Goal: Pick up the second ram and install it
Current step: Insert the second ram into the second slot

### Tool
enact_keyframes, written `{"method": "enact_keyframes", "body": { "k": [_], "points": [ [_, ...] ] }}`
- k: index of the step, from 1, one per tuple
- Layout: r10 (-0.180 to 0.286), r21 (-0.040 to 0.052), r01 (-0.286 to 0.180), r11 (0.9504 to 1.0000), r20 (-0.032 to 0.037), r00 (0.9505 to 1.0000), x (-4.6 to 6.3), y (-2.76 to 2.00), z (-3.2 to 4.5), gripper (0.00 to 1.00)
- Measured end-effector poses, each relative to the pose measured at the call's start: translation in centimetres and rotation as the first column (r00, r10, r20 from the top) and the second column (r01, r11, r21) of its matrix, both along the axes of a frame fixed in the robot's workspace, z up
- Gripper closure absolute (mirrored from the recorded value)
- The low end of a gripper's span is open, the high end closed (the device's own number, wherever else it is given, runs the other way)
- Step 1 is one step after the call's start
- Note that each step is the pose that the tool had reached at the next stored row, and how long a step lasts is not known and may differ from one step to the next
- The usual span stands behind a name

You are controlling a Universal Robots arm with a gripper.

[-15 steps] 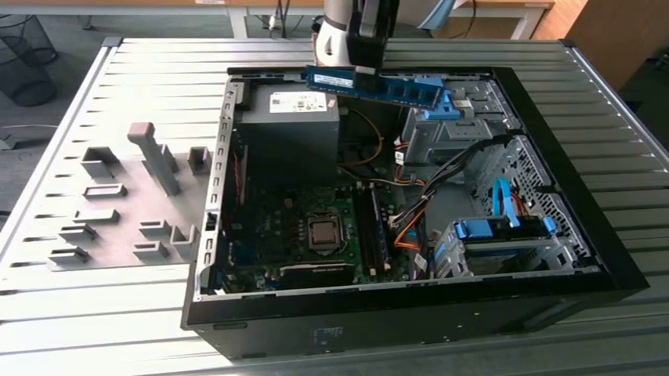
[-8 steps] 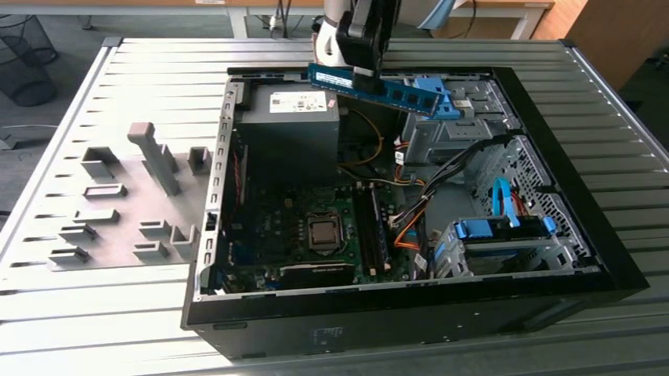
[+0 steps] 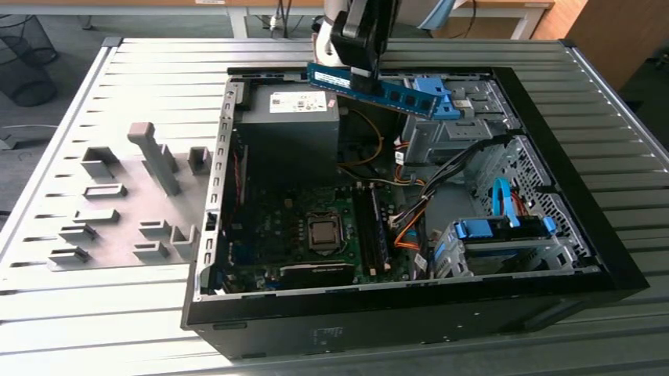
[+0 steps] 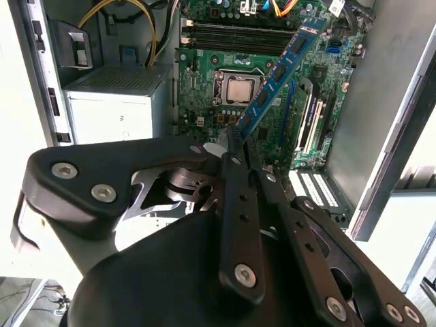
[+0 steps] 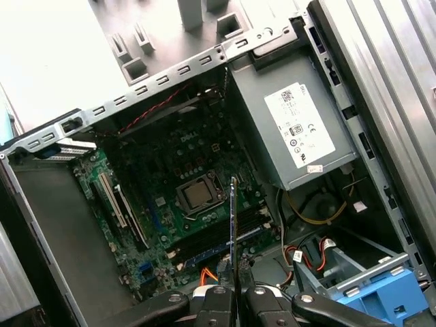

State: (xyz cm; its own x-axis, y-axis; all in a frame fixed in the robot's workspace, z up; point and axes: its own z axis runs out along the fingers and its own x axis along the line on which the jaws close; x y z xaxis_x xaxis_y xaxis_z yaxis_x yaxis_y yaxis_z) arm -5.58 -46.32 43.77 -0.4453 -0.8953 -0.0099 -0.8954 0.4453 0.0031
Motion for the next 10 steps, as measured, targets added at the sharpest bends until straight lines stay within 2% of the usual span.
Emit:
{"method": "enact_keyframes", "body": {
  "k": [10],
  "points": [
    [-0.009, -0.0006, 0.009, 1.0, -0.0001, 1.0, -0.01, 0.0, 0.0, 0.86]
  ]
}}
